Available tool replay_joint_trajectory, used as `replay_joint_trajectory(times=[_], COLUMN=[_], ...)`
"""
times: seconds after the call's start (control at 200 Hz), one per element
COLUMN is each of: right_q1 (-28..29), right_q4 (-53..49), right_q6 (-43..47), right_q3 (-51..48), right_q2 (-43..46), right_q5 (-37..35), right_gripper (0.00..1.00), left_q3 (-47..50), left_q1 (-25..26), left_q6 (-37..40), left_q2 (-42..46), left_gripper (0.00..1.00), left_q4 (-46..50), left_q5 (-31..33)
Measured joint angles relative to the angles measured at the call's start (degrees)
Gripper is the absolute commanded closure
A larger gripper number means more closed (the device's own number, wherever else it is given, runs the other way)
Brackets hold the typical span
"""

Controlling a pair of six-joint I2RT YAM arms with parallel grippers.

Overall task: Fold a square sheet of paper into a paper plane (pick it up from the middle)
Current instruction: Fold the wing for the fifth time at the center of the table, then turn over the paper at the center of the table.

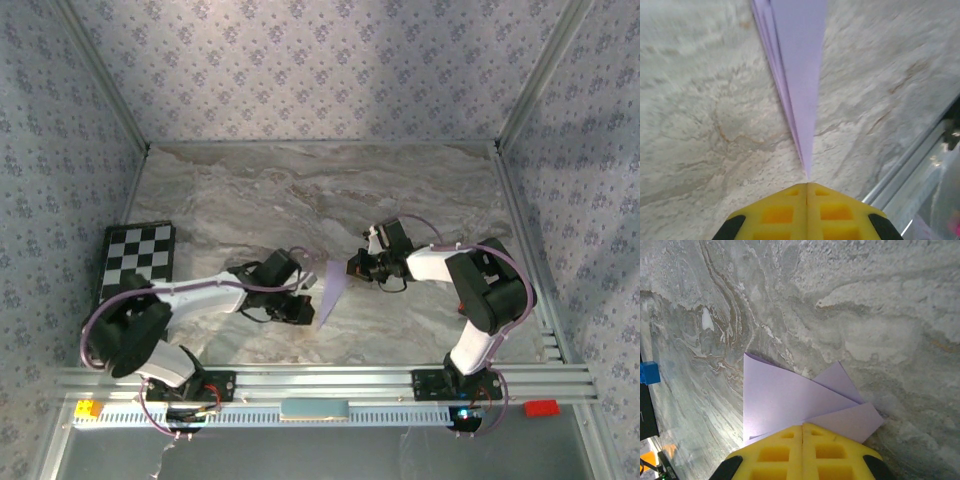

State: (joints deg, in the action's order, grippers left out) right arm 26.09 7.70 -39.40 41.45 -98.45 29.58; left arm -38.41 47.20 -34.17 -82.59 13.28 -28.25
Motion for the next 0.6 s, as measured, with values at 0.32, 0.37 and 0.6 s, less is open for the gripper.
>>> replay_joint_trajectory(times=[0.32, 0.37, 0.6], right_q1=[0.0, 0.0, 0.0], right_q4=[-3.4, -4.1, -5.9], right_q6=[1.5, 1.6, 1.7], right_q3=[0.5, 0.5, -2.8], right_q2=[3.4, 5.7, 16.5], right_q5=[-0.3, -0.7, -2.9], right_gripper=[0.88, 0.88, 0.87], left_q3=[-2.5, -3.5, -6.8], left_q1=[-7.8, -7.9, -8.1], left_q6=[-3.0, -3.4, -4.7], left_q2=[-1.4, -2.9, -8.4], left_gripper=[0.80, 0.78, 0.76], left_q4=[-1.4, -2.1, -4.0], left_q5=[0.0, -0.2, -1.0])
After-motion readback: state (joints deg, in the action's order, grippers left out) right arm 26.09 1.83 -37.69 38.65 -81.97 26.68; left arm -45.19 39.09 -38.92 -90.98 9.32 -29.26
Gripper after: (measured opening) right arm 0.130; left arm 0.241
